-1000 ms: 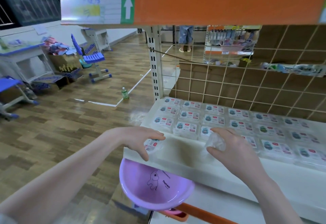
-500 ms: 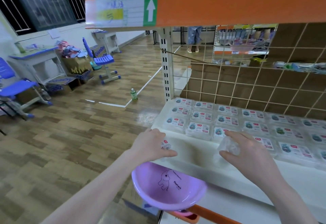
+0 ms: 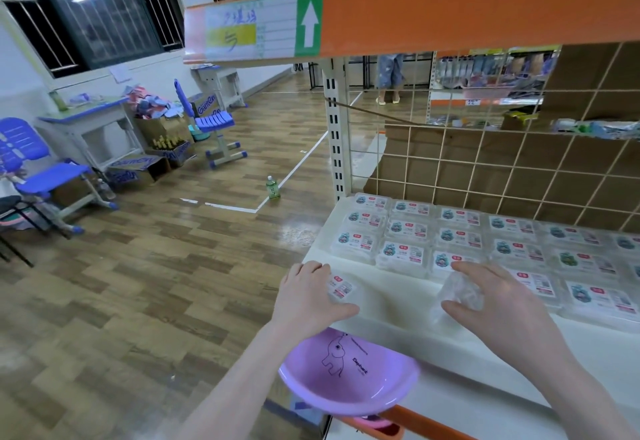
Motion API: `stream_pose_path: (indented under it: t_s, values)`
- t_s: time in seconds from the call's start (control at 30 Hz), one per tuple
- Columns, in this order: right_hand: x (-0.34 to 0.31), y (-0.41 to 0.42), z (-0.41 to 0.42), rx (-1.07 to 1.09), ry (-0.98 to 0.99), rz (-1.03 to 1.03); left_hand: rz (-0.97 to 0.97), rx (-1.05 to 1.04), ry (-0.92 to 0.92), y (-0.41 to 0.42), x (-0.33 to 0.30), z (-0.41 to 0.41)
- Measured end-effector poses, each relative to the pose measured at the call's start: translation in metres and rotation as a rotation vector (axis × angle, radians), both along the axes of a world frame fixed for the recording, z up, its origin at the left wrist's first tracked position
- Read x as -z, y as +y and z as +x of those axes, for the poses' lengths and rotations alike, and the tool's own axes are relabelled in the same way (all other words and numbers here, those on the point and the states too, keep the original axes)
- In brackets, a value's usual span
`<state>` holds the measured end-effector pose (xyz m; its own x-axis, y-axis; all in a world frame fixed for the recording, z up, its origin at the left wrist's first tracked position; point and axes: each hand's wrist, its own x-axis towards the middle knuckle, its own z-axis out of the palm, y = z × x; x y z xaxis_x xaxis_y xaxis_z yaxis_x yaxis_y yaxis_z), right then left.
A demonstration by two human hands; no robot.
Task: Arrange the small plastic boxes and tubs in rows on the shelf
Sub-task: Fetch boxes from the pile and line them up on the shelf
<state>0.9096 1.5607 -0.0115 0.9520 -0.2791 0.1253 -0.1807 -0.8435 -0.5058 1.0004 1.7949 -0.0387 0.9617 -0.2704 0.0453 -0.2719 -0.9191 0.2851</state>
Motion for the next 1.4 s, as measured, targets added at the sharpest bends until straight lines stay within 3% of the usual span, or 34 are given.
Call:
stream_pose_path:
  t_s: [0.27,0.53,0.77,1.4]
  values:
    - [0.0,-0.002,-0.001,0.006,-0.005,0.017,-0.118,-0.143,-0.047,-0.011,0.009,-0.005]
    - [-0.001,-0.007,0.0,0.022,0.016,0.028,-0.13,-0.173,-0.022,-0.017,0.013,-0.004]
    - [-0.003,-0.007,0.001,0.013,0.022,0.02,-0.303,-0.131,-0.01,-0.023,0.014,0.01]
    - [-0.006,-0.002,-0.006,0.105,0.022,-0.094,-0.271,-0.091,0.012,-0.032,0.022,0.018]
